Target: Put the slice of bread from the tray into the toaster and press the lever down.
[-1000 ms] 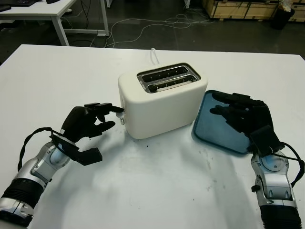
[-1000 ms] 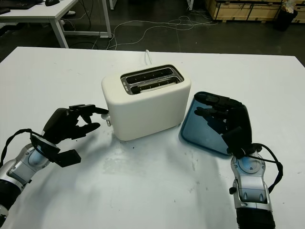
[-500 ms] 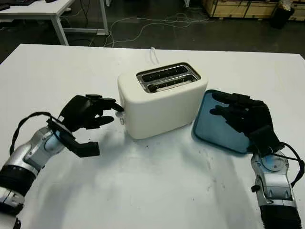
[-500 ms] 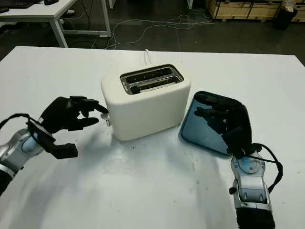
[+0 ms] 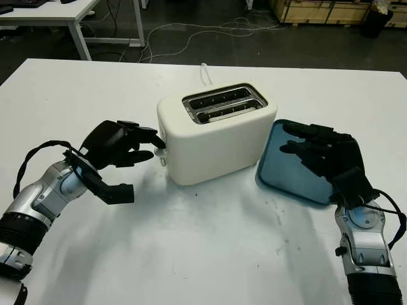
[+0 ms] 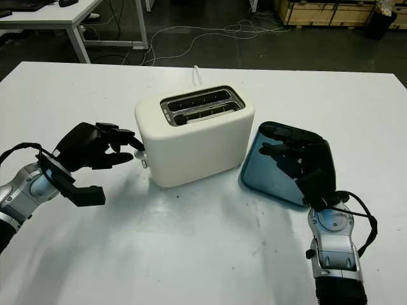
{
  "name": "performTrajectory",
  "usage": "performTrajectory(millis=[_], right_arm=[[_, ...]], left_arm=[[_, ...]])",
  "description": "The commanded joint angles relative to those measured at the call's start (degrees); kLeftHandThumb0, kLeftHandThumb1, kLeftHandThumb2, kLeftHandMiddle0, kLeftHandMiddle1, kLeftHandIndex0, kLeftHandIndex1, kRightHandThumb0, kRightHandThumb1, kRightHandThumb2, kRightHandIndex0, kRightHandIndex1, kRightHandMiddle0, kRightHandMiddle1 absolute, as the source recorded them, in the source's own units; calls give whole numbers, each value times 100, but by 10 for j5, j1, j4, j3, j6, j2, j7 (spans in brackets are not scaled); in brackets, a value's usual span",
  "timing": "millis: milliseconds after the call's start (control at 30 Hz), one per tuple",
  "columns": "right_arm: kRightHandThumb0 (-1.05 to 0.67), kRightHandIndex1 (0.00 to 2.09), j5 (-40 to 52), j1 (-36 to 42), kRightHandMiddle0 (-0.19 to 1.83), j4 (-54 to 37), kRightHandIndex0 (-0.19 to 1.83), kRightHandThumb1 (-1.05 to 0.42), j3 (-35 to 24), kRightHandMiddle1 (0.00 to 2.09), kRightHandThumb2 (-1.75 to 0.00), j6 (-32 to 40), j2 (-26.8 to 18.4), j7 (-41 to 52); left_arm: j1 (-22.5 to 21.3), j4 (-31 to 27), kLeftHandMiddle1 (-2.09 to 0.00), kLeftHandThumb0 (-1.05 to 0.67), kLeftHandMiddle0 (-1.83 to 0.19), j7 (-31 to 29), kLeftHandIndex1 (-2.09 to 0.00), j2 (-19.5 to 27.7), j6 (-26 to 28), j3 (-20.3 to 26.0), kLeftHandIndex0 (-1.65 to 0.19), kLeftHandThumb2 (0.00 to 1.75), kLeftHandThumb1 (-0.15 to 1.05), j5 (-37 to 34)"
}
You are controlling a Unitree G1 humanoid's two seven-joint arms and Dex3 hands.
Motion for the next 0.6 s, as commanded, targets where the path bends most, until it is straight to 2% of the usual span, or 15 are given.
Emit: performTrajectory(millis=[0, 100, 167, 267, 467, 567], right_arm=[[-46, 51, -3, 0, 106, -1, 101, -92, 1, 0, -16, -8, -2, -3], [-47, 52, -3, 2, 106, -1, 101, -92, 2, 0, -16, -6, -1, -4], [-46, 52, -3, 3, 106, 6, 101, -92, 1, 0, -16, -12, -3, -4], [-48, 52, -4, 2, 106, 7, 101, -92, 1, 0, -16, -11, -7, 0], [-50, 55, -1, 1, 107, 10, 101, -92, 0, 1, -17, -17, -6, 1], [-51, 54, 2, 2, 107, 13, 100, -92, 1, 0, -18, -16, -4, 2]], left_arm=[[37, 12, -130, -36, -73, -66, -60, -39, 0, -75, -86, 27, 92, 70], [49, 25, -128, -34, -72, -28, -60, -63, 38, -86, -84, 26, 92, 104], [52, 83, -130, -30, -67, 15, -60, -104, 88, -118, -84, 24, 92, 152], [45, 160, -126, -30, -66, 16, -58, -147, 126, -155, -83, 27, 92, 173], [28, 168, -113, -31, -67, -3, -50, -149, 136, -173, -85, 26, 92, 173], [26, 174, -119, -31, -68, 11, -51, -150, 131, -177, -88, 24, 92, 174]])
